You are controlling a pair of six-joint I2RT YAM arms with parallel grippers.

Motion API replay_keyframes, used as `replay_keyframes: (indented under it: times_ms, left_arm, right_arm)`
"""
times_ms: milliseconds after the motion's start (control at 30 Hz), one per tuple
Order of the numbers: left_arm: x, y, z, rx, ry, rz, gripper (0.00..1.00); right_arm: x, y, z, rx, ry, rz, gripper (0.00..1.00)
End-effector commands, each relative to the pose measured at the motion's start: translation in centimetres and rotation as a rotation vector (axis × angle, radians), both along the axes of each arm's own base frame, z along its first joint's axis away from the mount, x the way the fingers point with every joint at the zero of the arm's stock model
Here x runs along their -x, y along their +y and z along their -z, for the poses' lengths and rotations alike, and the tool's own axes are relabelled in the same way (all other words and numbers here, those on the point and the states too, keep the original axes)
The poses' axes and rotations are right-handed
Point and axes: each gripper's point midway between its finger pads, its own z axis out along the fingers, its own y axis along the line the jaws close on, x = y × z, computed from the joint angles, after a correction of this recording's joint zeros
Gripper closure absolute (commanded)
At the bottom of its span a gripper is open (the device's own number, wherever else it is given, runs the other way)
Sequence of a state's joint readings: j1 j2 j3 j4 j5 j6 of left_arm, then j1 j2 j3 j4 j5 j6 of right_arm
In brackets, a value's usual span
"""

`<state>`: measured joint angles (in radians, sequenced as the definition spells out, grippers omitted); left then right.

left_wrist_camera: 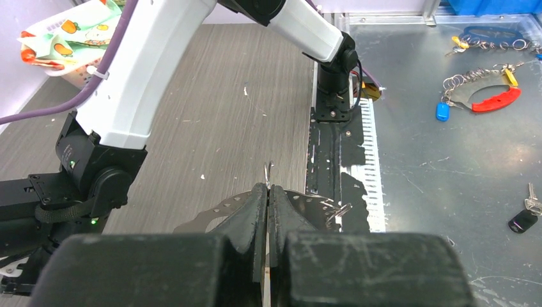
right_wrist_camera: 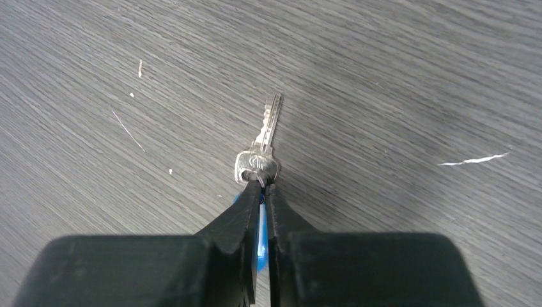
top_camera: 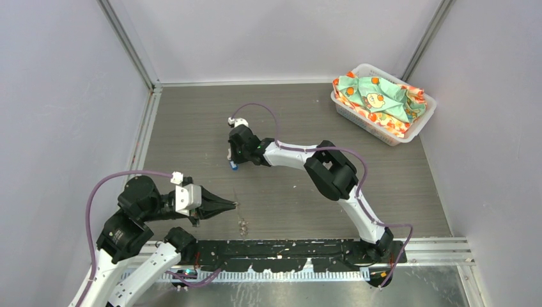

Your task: Put the keys on the keyring

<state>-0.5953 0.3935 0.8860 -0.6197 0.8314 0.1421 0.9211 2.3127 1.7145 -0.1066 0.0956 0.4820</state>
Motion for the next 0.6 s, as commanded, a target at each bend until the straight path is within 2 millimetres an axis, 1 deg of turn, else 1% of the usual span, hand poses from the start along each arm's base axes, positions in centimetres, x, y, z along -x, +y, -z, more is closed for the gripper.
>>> replay_keyframes:
  times_ms: [0,33,100,167,233,300,400,467,567]
  left_arm:
    - [0.6,0.3,-2.4,0.044,-0.086,0.013,1.00]
    - [0.5,0.3,-2.4,0.044,-0.087,0.011,1.00]
    - [0.5,0.2,-2.3,0.042,-0.085,0.011,1.00]
    - [0.3,0.2,-2.2,0.039,-0.082,0.010,1.00]
    - [0.1,0.1,-2.1,0.038,-0.075,0.000,1.00]
    - [-0.3,0.0,-1.7,0.034,-0.050,-0.016,1.00]
    - [-0.8,-0.2,-1.1,0.029,-0.001,-0.031,1.00]
    - [-1.2,-0.4,-0.9,0.034,0.026,-0.047,1.00]
    - [-2.0,-0.6,-1.1,0.039,0.043,-0.071,1.00]
  right_arm:
    - [-0.3,1.2,-1.6,-0.047,-0.009,-0.013,0.94]
    - [-0.3,1.2,-1.9,-0.050,-0.012,-0.015,0.98]
    - [-0.2,1.1,-2.6,-0.055,-0.026,-0.026,0.99]
    - [-0.5,0.8,-4.7,-0.089,-0.061,-0.035,0.99]
    - [-0.6,0.1,-7.0,-0.134,-0.090,-0.049,0.99]
    - [-0.9,-1.3,-9.9,-0.175,-0.148,-0.057,0.99]
    - [1.3,-3.0,-13.6,-0.219,-0.197,-0.171,0.99]
    - [3.6,-4.6,-15.0,-0.202,-0.222,-0.254,0.99]
    - [7.1,-7.4,-17.4,-0.227,-0.254,-0.314,0.99]
